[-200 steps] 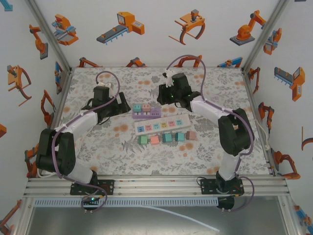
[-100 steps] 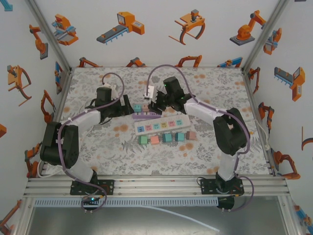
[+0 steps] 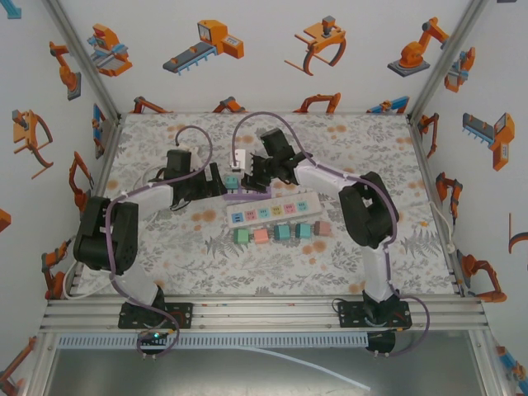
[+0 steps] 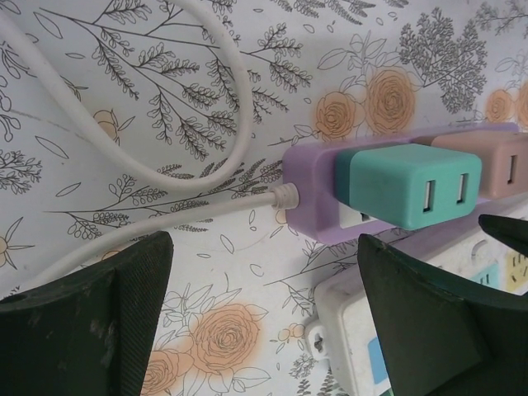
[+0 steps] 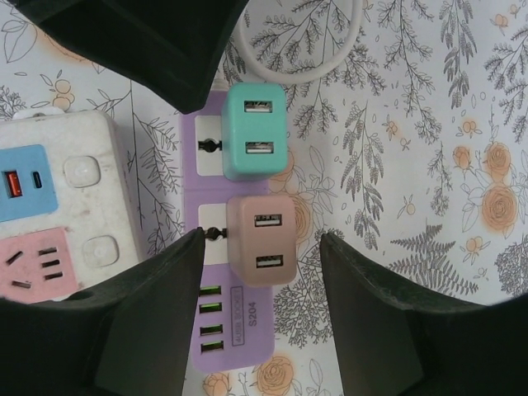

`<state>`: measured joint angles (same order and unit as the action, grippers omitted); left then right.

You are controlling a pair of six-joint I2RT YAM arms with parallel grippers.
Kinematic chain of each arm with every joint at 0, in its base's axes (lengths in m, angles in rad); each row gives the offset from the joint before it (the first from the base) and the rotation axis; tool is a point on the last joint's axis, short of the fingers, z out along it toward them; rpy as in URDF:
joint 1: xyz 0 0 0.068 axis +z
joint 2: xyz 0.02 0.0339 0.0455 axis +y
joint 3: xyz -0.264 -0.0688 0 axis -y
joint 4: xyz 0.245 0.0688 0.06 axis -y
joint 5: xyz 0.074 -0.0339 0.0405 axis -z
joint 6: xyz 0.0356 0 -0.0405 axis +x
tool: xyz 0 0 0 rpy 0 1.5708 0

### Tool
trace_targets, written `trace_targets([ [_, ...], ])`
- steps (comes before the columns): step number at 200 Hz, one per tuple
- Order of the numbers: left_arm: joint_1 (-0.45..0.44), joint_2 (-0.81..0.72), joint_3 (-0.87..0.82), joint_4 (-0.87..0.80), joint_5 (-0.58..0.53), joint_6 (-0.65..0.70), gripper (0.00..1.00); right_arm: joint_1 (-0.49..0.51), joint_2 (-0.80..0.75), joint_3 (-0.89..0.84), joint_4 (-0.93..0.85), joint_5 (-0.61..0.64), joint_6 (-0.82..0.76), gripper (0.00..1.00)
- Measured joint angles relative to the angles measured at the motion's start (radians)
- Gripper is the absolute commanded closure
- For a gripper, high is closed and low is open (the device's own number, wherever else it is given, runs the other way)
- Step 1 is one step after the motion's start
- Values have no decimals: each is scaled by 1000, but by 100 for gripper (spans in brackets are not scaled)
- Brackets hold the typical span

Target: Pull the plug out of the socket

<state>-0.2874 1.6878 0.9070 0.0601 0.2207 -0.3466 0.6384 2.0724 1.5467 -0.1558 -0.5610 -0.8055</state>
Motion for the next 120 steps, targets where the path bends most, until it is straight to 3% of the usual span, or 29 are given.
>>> trace_targets([
  [120, -61, 57, 70, -43, -130, 0, 19, 0, 60, 84, -106, -5, -11, 67],
])
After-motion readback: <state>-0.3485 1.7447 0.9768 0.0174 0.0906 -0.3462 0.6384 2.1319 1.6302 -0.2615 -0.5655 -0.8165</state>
